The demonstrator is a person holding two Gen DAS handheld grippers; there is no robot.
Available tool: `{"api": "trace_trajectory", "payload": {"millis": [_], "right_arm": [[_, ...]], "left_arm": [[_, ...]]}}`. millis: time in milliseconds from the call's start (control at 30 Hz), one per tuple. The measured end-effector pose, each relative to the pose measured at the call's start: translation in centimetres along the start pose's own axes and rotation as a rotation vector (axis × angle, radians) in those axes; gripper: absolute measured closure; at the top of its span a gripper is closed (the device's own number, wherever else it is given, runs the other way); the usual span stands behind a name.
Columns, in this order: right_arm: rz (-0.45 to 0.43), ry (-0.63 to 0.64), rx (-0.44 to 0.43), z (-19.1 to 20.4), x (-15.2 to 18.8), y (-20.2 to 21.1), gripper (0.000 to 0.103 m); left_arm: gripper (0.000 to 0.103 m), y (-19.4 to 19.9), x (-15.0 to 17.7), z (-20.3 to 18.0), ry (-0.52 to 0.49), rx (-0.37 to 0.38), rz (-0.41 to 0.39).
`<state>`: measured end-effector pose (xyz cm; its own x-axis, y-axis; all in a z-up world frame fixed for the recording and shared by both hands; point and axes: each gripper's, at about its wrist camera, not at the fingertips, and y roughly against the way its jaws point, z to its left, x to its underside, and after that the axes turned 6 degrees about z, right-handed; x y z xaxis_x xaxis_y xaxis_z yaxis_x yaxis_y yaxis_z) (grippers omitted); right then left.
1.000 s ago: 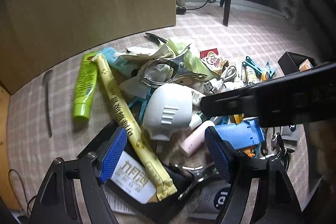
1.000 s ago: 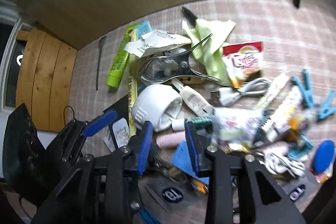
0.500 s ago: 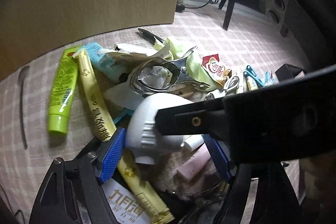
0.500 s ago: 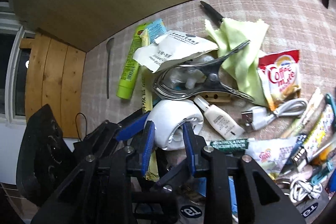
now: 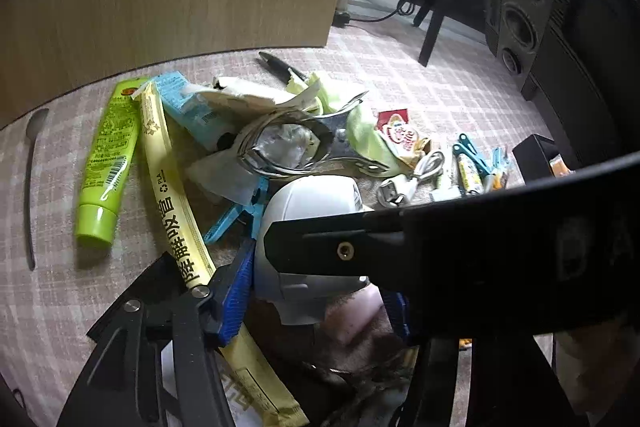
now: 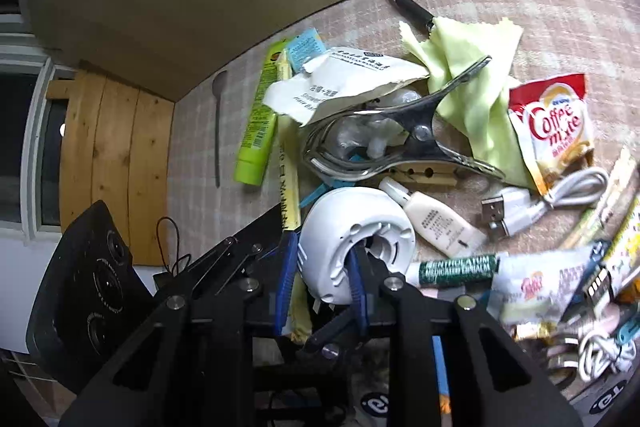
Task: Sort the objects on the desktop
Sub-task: 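Lower the right gripper onto the round white plastic device and close it, then lift the white device with the right gripper and carry it to the tray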
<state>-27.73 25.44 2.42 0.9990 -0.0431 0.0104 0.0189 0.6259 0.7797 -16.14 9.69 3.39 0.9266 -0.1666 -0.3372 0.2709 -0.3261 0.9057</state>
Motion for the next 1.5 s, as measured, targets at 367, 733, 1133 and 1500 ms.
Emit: {"api": "trace_trajectory", "payload": {"millis": [367, 733, 1133, 1500], "right_arm": [[-0.111, 0.090, -0.004, 1.6, 4.0, 8.0, 0.078], [-0.251, 0.026, 0.017, -6.4, 11.1, 19.0, 0.078], [-0.353, -0.146, 0.080, -19.7, 18.4, 29.5, 0.078], [-0.360, -0.239, 0.107, -27.2, 21.1, 35.1, 0.073]], "left_arm": [[0.049, 5.3, -0.1, -6.1, -0.085, -0.037, -0.075], [0.048, 5.1, -0.8, -20.6, -0.263, -0.004, -0.090], [0.048, 0.8, -0.5, -37.6, -0.408, 0.116, -0.041], [0.032, -1.8, -0.5, -47.0, -0.482, 0.120, -0.006]]}}
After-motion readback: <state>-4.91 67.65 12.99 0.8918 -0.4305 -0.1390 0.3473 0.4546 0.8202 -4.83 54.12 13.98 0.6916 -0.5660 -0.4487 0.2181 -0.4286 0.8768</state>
